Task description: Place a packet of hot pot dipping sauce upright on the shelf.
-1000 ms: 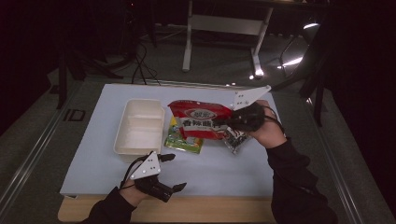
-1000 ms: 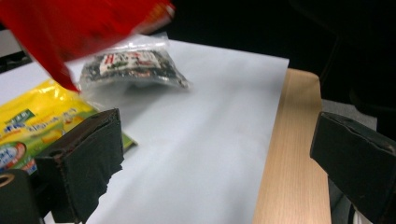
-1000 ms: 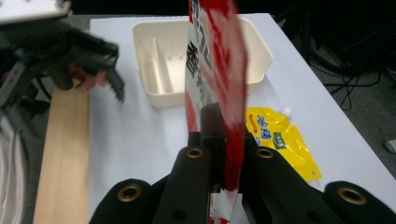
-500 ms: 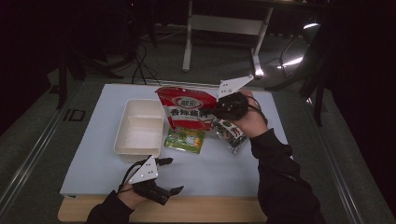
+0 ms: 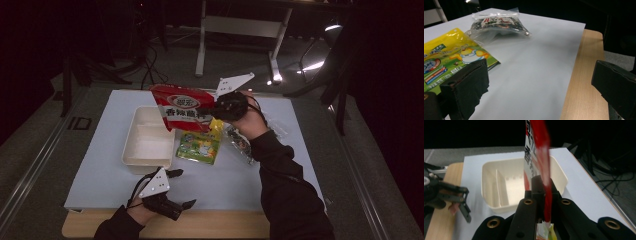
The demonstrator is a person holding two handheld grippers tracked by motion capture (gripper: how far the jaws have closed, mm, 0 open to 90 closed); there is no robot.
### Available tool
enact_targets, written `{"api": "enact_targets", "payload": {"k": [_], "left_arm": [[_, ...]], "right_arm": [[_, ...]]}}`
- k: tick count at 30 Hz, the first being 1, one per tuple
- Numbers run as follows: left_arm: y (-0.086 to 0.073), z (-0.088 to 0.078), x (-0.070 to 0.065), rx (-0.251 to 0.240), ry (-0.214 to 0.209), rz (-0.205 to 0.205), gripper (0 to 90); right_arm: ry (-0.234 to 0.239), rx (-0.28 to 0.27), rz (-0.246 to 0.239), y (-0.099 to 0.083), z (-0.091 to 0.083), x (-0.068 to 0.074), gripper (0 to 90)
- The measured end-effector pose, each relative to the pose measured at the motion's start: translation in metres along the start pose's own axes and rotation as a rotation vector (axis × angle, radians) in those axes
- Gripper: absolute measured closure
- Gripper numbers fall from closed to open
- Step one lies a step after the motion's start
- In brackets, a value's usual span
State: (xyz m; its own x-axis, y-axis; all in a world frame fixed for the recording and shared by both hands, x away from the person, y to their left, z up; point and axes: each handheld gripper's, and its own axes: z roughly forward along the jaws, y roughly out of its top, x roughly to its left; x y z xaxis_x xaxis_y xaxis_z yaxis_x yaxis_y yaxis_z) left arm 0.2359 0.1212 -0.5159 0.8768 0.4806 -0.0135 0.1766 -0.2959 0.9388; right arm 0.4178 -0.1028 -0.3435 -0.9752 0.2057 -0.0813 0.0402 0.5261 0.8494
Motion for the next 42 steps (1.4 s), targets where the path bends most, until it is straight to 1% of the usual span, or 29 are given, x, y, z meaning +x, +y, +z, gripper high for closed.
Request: {"api": "enact_targets", "payload": {"k": [4,6,10,13,14,16,17,18,19,20,23,24,25,30,35,42], "left_arm": [[-0.002,0.001,-0.001,0.005,-0.007,-0.004,2.0],[-0.003,0.001,-0.001,0.008,-0.011,-0.003,2.0],[-0.003,0.001,-0.002,0.009,-0.009,-0.002,2.0],[-0.004,0.0,-0.001,0.005,-0.009,-0.009,2.0],[-0.004,-0.001,-0.001,0.006,-0.008,-0.007,2.0],[-0.005,-0.002,-0.001,0.007,-0.007,-0.009,2.0],[-0.005,-0.002,-0.001,0.008,-0.003,-0.01,2.0],[-0.005,-0.002,0.0,0.005,-0.004,-0.011,2.0],[-0.005,-0.003,0.0,0.004,-0.005,-0.013,2.0],[-0.005,-0.003,0.0,0.004,-0.003,-0.014,2.0],[-0.005,-0.005,-0.001,0.006,-0.002,-0.009,2.0],[-0.005,-0.005,-0.001,0.006,-0.002,-0.009,2.0],[-0.005,-0.005,-0.001,0.003,-0.002,-0.011,1.9],[-0.006,-0.007,-0.001,0.006,0.0,-0.008,1.9],[-0.007,-0.008,-0.001,0.007,-0.002,-0.012,2.0],[-0.008,-0.009,-0.002,0.013,-0.006,-0.011,2.0]], "right_arm": [[0.013,-0.025,0.006,0.003,0.013,-0.006,90.0],[0.03,-0.036,0.005,0.005,0.019,-0.007,90.0],[0.036,-0.055,0.015,0.008,0.032,-0.012,90.0],[0.04,-0.062,0.017,0.009,0.041,-0.015,90.0],[0.033,-0.066,0.013,0.01,0.044,-0.016,90.0],[0.036,-0.07,0.018,0.01,0.05,-0.019,90.0],[0.028,-0.073,0.017,0.011,0.053,-0.02,90.0],[0.036,-0.077,0.019,0.011,0.056,-0.022,90.0],[0.033,-0.082,0.021,0.012,0.058,-0.023,90.0],[0.028,-0.083,0.026,0.012,0.061,-0.024,90.0],[0.035,-0.084,0.036,0.013,0.07,-0.028,90.0],[0.035,-0.084,0.036,0.013,0.07,-0.028,90.0],[0.034,-0.079,0.032,0.014,0.076,-0.031,90.0],[0.037,-0.085,0.029,0.015,0.089,-0.036,90.0],[0.045,-0.065,0.034,0.015,0.105,-0.04,90.0],[0.042,-0.056,0.047,0.011,0.125,-0.045,90.0]]}}
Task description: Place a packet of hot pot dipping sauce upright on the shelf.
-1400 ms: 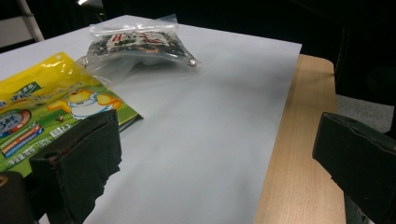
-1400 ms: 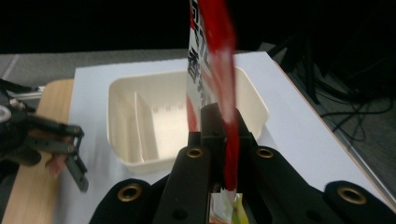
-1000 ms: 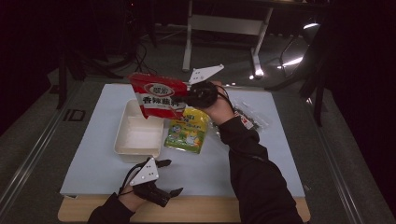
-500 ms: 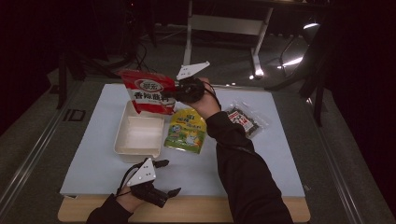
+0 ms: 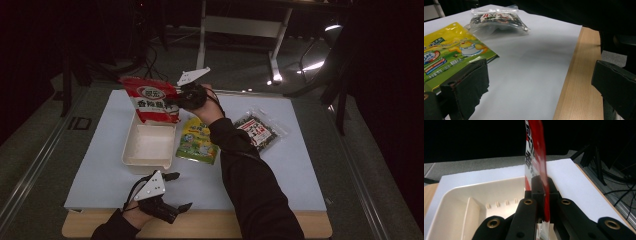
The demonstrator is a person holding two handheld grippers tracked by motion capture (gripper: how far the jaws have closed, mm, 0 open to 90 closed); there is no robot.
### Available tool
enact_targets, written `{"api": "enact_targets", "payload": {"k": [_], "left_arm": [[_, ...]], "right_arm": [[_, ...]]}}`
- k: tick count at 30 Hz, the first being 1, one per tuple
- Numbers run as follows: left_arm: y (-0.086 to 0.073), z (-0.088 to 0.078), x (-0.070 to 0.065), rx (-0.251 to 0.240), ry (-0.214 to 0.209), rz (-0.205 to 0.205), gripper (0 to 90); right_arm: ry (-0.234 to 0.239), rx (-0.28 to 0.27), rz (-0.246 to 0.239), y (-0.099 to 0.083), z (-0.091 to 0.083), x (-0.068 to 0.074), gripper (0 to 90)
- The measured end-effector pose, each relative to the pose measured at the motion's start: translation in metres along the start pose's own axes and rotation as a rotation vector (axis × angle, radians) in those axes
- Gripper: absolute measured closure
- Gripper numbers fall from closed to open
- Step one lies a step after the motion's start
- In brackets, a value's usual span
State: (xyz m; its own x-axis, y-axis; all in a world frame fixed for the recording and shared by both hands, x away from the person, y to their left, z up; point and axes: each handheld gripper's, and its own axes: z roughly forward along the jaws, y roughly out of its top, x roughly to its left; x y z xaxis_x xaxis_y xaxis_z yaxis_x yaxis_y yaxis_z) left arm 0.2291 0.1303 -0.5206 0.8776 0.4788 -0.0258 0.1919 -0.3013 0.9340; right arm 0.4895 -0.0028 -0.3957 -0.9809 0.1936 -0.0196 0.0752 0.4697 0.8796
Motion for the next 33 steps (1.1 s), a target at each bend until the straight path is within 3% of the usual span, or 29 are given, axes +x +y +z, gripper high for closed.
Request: {"api": "enact_targets", "payload": {"k": [16,26,31,33], "left_arm": [[-0.002,-0.001,-0.001,0.007,-0.009,-0.001,2.0],[-0.003,-0.001,-0.001,0.012,-0.01,-0.005,2.0],[-0.003,0.0,-0.002,0.012,-0.013,-0.004,2.0],[-0.003,0.0,-0.001,0.014,-0.013,-0.004,2.0]], "right_arm": [[-0.031,-0.004,0.028,-0.015,0.031,-0.006,90.0],[-0.013,0.008,0.08,-0.027,0.045,-0.007,90.0],[-0.014,0.05,0.099,-0.031,0.051,-0.008,88.8],[-0.022,0.087,0.104,-0.03,0.052,-0.009,80.4]]}}
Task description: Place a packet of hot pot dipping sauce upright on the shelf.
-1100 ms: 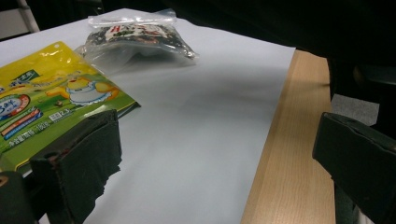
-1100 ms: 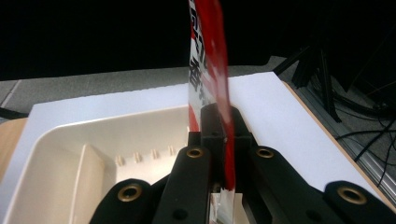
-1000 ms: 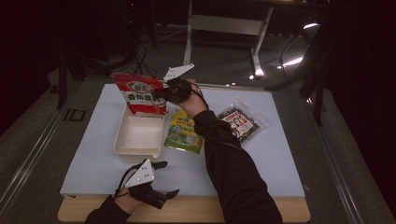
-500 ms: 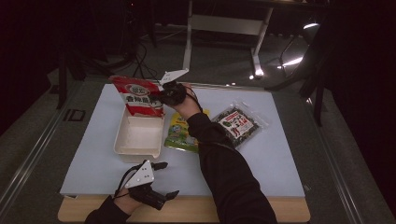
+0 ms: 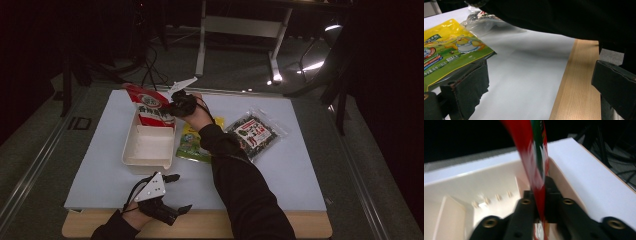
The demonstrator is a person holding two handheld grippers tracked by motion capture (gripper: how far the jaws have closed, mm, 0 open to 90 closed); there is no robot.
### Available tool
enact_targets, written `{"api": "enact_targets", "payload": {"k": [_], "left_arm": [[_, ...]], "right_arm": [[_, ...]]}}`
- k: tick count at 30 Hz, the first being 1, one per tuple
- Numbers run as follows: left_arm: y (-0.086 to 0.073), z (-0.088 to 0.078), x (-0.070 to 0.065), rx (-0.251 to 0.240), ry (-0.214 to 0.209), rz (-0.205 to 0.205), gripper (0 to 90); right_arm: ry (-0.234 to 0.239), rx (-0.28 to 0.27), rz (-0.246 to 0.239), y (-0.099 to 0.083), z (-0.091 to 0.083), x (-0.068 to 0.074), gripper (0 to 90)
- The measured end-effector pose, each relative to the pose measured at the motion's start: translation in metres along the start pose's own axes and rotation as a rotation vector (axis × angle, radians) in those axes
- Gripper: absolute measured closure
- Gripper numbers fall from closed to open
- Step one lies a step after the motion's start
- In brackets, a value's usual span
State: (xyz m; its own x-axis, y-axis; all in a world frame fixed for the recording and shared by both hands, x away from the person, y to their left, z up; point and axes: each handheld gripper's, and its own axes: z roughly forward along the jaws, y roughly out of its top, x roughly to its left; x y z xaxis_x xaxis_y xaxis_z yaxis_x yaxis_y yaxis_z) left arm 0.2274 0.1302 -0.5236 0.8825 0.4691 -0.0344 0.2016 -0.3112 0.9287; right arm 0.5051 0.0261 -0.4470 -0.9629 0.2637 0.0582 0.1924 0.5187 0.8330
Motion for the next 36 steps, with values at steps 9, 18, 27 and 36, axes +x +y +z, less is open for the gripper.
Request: {"api": "enact_targets", "payload": {"k": [9,18,27,36], "left_arm": [[0.0,0.001,0.0,0.001,0.0,0.002,2.0],[0.001,0.004,0.0,0.003,-0.001,0.002,2.0],[0.002,0.008,0.0,0.005,-0.005,0.009,2.0],[0.002,0.011,0.001,0.01,-0.013,0.012,2.0]], "right_arm": [[-0.029,0.07,-0.007,0.004,-0.014,0.006,68.5],[-0.066,0.074,-0.016,0.001,-0.038,0.012,66.3],[-0.117,0.102,-0.014,-0.018,-0.074,0.016,63.9],[-0.157,0.09,0.005,-0.034,-0.113,0.017,62.5]]}}
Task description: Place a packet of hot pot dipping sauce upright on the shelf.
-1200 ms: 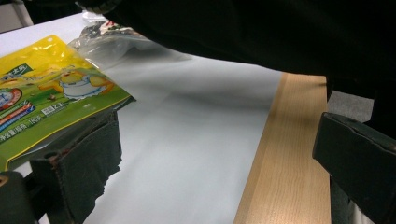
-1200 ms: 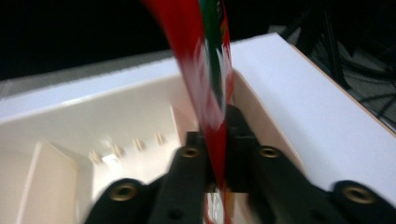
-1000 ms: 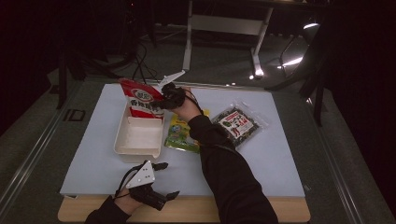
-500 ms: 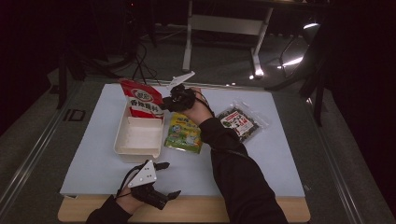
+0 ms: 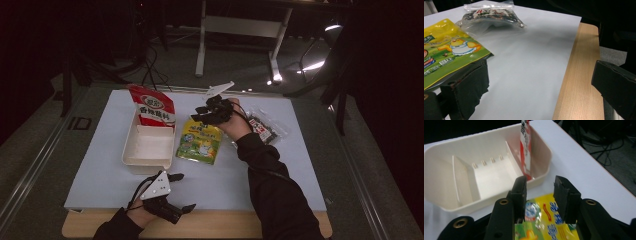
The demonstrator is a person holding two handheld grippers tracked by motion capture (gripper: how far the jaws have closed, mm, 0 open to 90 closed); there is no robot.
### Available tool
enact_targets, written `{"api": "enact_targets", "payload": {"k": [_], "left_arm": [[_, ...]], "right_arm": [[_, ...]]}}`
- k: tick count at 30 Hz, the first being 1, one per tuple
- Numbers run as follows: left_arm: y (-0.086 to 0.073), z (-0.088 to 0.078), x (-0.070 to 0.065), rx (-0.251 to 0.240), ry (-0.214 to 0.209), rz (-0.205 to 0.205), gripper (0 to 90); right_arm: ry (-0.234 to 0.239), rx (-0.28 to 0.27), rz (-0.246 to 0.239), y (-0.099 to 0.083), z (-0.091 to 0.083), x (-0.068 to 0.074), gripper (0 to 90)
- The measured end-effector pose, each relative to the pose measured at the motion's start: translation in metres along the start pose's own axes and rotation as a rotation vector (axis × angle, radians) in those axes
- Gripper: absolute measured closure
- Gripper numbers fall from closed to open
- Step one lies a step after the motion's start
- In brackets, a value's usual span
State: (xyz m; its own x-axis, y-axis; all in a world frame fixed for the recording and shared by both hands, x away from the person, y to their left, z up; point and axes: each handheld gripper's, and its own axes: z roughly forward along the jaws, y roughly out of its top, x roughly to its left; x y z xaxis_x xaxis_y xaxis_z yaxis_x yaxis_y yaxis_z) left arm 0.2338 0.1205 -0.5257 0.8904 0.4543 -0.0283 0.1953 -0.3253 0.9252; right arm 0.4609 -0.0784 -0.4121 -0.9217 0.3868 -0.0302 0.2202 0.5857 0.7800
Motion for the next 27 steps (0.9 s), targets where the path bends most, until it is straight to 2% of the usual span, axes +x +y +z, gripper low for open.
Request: {"api": "enact_targets", "payload": {"k": [7,19,27], "left_arm": [[0.001,0.0,0.0,-0.004,-0.003,-0.004,2.0],[0.0,0.003,0.0,0.0,-0.014,-0.006,2.0],[0.001,0.004,0.0,-0.005,-0.022,-0.01,2.0]], "right_arm": [[-0.029,0.007,0.021,-0.024,-0.026,-0.006,62.5],[-0.087,0.015,0.085,-0.071,-0.055,-0.016,63.5],[-0.11,-0.01,0.116,-0.096,-0.074,-0.018,63.3]]}}
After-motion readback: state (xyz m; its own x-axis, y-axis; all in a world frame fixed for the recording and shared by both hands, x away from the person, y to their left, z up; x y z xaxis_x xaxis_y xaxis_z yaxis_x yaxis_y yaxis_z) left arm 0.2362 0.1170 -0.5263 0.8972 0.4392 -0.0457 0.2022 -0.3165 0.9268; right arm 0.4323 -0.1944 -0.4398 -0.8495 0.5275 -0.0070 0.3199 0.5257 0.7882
